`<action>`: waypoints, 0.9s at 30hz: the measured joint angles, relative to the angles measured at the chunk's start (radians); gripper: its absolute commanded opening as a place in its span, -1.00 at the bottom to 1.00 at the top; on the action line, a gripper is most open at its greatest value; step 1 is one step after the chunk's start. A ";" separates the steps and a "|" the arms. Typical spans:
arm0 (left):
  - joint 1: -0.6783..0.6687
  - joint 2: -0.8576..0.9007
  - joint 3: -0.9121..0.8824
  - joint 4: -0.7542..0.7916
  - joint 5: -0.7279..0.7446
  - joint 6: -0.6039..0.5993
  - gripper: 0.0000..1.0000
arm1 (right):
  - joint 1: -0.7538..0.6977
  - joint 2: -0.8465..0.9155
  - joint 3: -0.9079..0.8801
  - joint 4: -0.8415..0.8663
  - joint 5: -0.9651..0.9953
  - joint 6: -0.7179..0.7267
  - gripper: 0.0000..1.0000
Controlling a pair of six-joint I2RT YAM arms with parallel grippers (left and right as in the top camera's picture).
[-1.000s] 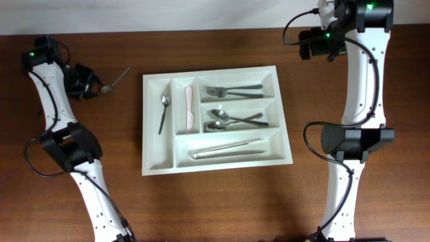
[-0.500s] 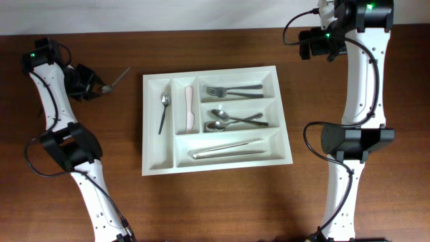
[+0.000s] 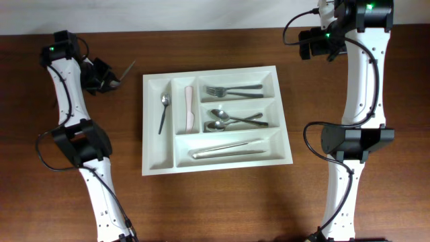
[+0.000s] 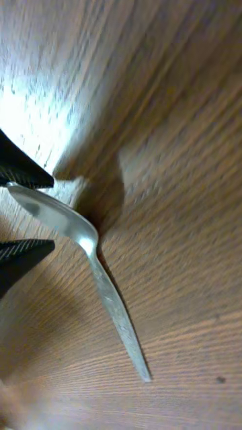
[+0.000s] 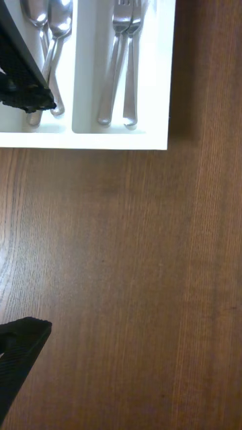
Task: Pack container
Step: 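Lower the left gripper and close it on the spoon, then lift the spoon upward with the left gripper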
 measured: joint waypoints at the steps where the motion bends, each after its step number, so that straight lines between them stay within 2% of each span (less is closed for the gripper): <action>1: -0.001 0.000 0.000 0.002 0.000 0.000 -0.57 | 0.000 0.000 0.000 0.000 0.000 -0.001 0.98; 4: 0.001 0.000 0.000 0.002 0.000 0.000 -0.71 | 0.000 0.000 0.000 0.000 0.000 -0.001 0.98; 7: 0.003 0.000 0.000 0.002 0.000 0.000 -0.95 | 0.000 0.000 0.000 0.000 0.000 -0.001 0.98; 27: 0.003 0.000 0.001 0.034 0.025 0.027 -0.96 | 0.000 0.000 0.000 0.000 0.000 -0.001 0.98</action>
